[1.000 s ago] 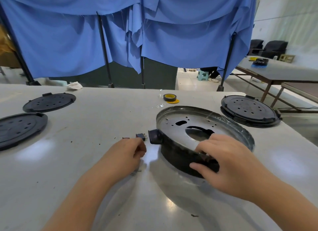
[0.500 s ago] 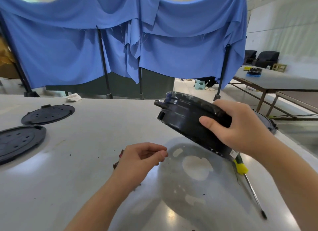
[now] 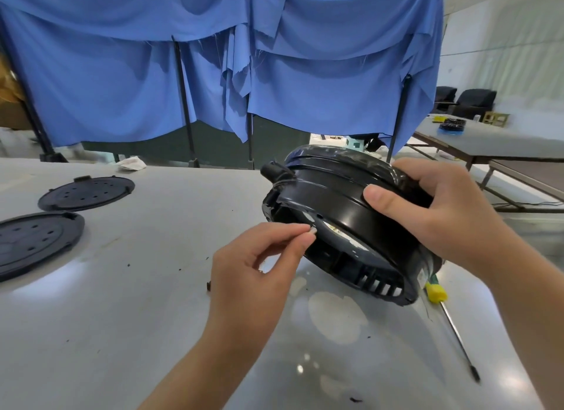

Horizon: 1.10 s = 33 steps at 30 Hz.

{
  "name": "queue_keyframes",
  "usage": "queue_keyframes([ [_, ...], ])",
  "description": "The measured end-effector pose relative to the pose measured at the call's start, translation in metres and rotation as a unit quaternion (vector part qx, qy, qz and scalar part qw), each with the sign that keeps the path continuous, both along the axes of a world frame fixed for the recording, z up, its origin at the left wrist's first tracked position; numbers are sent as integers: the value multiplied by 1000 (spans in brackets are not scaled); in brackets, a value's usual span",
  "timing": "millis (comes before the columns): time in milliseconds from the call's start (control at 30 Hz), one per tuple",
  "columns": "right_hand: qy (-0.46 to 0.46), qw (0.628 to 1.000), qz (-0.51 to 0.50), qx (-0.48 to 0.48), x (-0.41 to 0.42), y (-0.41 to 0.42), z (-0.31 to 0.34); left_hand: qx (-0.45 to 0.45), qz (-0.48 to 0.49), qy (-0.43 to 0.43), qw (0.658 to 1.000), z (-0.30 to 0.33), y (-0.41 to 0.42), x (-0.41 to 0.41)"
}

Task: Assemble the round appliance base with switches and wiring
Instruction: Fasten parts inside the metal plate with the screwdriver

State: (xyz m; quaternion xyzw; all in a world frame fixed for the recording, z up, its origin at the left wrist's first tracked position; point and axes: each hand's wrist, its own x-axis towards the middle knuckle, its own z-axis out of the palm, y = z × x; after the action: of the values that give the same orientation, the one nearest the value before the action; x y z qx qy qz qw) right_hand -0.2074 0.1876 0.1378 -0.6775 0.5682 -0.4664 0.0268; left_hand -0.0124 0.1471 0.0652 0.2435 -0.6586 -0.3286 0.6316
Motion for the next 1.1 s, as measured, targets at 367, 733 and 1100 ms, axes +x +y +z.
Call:
queue_keyframes([
  [367, 27, 1000, 8, -3, 11, 4, 1, -92, 68, -18, 993, -5, -3, 1],
  [733, 28, 999, 21, 16, 14, 9, 0, -112, 80, -32, 990, -3, -3, 2],
  [1100, 60, 994, 71, 55, 6, 19, 6, -266, 180, -154, 934, 1, -21, 19],
])
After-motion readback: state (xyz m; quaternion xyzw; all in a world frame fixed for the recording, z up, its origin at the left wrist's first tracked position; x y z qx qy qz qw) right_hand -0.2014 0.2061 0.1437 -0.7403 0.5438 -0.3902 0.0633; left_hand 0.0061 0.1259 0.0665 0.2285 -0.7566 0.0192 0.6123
